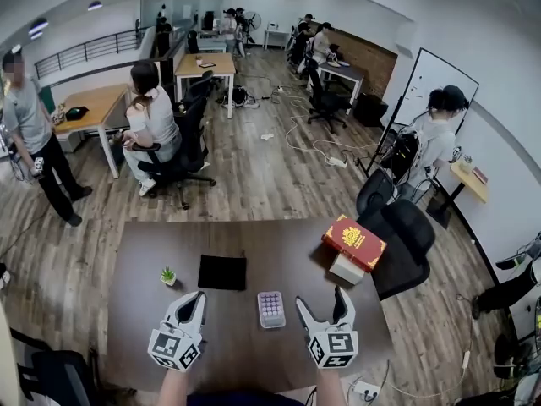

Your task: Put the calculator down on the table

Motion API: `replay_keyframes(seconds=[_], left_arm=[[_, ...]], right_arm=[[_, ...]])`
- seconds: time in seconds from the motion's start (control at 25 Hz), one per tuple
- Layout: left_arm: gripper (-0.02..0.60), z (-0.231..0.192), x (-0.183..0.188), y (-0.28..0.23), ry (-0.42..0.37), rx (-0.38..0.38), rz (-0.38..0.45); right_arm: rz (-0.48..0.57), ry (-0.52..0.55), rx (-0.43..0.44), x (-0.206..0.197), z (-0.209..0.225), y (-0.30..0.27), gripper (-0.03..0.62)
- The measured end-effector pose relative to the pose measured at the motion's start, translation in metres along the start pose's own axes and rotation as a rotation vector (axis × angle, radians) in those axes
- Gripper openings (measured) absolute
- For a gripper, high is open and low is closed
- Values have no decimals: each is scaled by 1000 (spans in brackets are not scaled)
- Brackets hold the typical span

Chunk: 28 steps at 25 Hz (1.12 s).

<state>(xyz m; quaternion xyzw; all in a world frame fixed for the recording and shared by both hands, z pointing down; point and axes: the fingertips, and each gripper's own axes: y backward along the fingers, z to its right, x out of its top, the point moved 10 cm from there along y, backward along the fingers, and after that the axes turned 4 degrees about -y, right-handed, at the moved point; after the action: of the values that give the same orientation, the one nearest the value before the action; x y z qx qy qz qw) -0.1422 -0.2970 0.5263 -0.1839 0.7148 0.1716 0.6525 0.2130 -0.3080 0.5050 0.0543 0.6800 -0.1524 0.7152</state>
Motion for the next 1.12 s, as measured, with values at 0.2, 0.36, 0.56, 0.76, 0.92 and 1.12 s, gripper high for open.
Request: replay_keyframes(seconds=[0.2,0.36,0.56,0.76,0.92,1.12], left_arm=[[-5,1,2,3,15,-1,11],[-5,0,2,5,22,-2,14],[-5,-1,0,4,30,-8,10],[-5,1,2,8,33,-9,10],[-5,3,2,8,20,-13,1],[-5,3,-1,13,28,-13,2]], right_arm=[[11,-43,-9,2,6,6,426],[8,-44,-19,3,5,11,363],[1,-51,-80,1,7,13,135],[-16,-87,-89,-2,11,20,8],[-17,-110,-60,-2,12,22,6],[-16,-99,-64,-4,11,27,6]])
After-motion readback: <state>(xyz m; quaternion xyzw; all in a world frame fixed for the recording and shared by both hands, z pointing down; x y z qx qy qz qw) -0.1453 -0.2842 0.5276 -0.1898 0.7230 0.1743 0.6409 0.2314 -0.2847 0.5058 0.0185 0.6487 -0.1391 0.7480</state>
